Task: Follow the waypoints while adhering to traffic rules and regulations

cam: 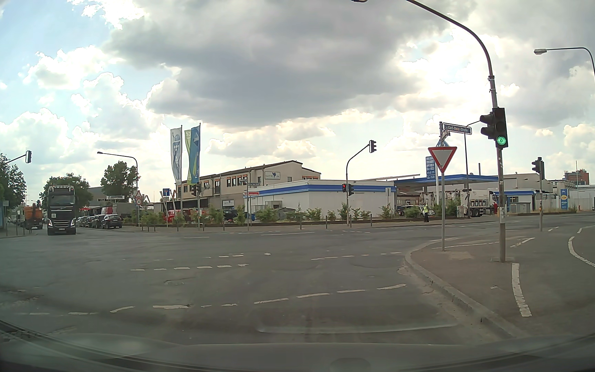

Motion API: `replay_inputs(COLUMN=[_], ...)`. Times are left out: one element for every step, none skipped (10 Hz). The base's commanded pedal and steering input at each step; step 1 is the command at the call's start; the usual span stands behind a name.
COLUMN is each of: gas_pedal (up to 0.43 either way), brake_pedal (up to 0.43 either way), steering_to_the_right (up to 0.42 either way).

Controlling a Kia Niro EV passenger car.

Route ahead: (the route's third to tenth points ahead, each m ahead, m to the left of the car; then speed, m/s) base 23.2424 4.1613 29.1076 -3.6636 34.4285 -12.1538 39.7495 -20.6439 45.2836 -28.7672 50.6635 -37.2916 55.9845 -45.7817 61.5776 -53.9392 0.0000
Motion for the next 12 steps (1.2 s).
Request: replay_inputs(gas_pedal=[0.000, 0.000, 0.000, 0.000, 0.138, 0.209, 0.260, 0.299, 0.319, 0.339, 0.358, 0.370], brake_pedal=[0.018, 0.018, 0.018, 0.018, 0.018, 0.018, 0.018, 0.024, 0.018, 0.018, 0.018, 0.018], steering_to_the_right=[-0.013, -0.013, -0.013, -0.013, -0.013, -0.013, -0.013, -0.013, -0.013, -0.013, -0.013, -0.013])
